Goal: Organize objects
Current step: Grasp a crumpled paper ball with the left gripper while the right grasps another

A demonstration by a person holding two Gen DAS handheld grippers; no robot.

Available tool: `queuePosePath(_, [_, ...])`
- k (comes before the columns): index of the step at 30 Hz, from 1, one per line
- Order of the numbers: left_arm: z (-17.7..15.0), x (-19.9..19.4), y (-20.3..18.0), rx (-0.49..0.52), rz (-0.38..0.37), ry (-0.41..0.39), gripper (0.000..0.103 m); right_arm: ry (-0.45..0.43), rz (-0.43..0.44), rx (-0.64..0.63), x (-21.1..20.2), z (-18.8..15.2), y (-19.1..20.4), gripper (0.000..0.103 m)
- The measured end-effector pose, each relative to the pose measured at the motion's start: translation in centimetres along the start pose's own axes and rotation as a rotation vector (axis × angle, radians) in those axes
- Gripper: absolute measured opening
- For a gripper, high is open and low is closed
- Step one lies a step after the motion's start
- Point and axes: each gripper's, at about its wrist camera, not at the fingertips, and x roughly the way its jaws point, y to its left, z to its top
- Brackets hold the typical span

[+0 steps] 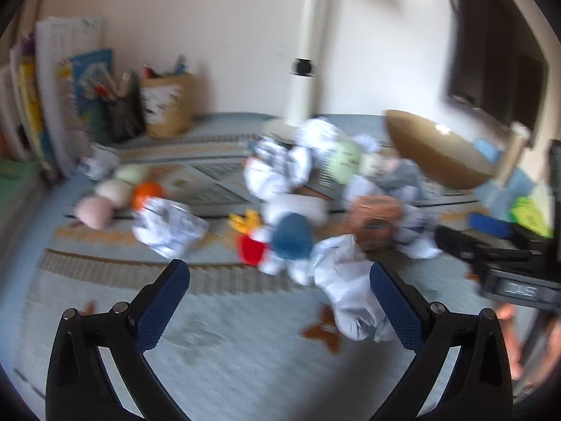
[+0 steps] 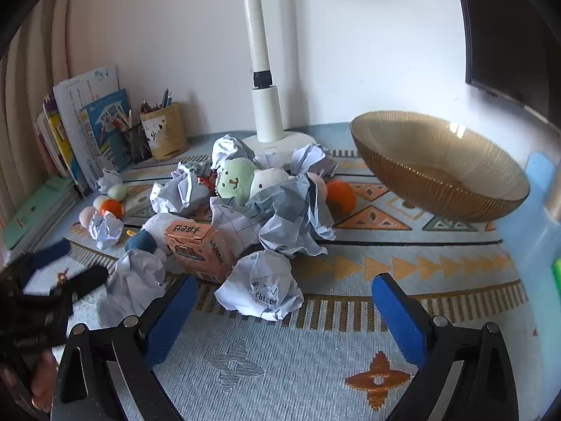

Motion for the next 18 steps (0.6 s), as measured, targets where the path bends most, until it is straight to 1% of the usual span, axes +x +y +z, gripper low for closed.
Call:
queuePosePath(1, [0.0,0.2,-0.5,-0.006,-0.018,0.021,0.102,0.01,0.006,0.003,0.2,0.0,-0.1,0.097])
queuePosePath(3, [-0.1,0.3,-1.1,-0.02,-0.093,0.04,0.102,0.044,0.0,0.006,0.9,0.1,0.0,0.094])
queuePosePath(4, [-0.1,0.6,-1.3,-0.036,-0.116,0.051,0.102,0.055,0.002,0.004,1.1,0.1,0.0,0.092])
queuePosePath(6, [-0.2,1.6,-1.7,-0.049,-0.117,0.097,0.102,0.081,0.012,-0.009,1.6,0.1,0.3,0.087])
queuePosePath(7, [-0.3,1.9,-1.9,-0.047,-0.136,0.119,0.102,0.09,0.008,-0.016,1.8,0.1,0.4,0.086])
queuePosePath(9, [-0.4,1.7,-2.3,-0.035,-0.168,0.122,0.102,0.112,-0.007,-0.036,2.4,0.0,0.8,0.084])
queuePosePath(10, [-0.5,1.6,-2.3,-0.036,-0.188,0.121,0.102,0.122,-0.012,-0.042,2.6,0.0,0.9,0.08])
queuePosePath(11, [-0.6,1.3,-2.3,-0.04,-0.195,0.121,0.102,0.133,-0.016,-0.047,2.8,0.0,1.0,0.072])
queuePosePath(12, [-0.7,1.4,-2.3,-0.042,-0.198,0.126,0.102,0.148,-0.013,-0.05,3.1,0.0,1.1,0.069])
queuePosePath(14, [-0.7,1.5,-2.4,-0.044,-0.223,0.138,0.102,0.16,-0.002,-0.053,3.4,0.0,1.1,0.054])
queuePosePath(16, [-0.6,1.8,-2.9,-0.02,-0.238,0.155,0.102,0.162,-0.011,-0.062,3.4,-0.1,1.3,0.05])
queuePosePath(17, [-0.6,2.0,-3.3,-0.007,-0.232,0.159,0.102,0.153,-0.017,-0.062,3.3,-0.1,1.3,0.045])
queuePosePath(18, [-0.6,2.0,-3.4,-0.001,-0.226,0.164,0.101,0.144,-0.018,-0.053,3.1,-0.1,1.1,0.044])
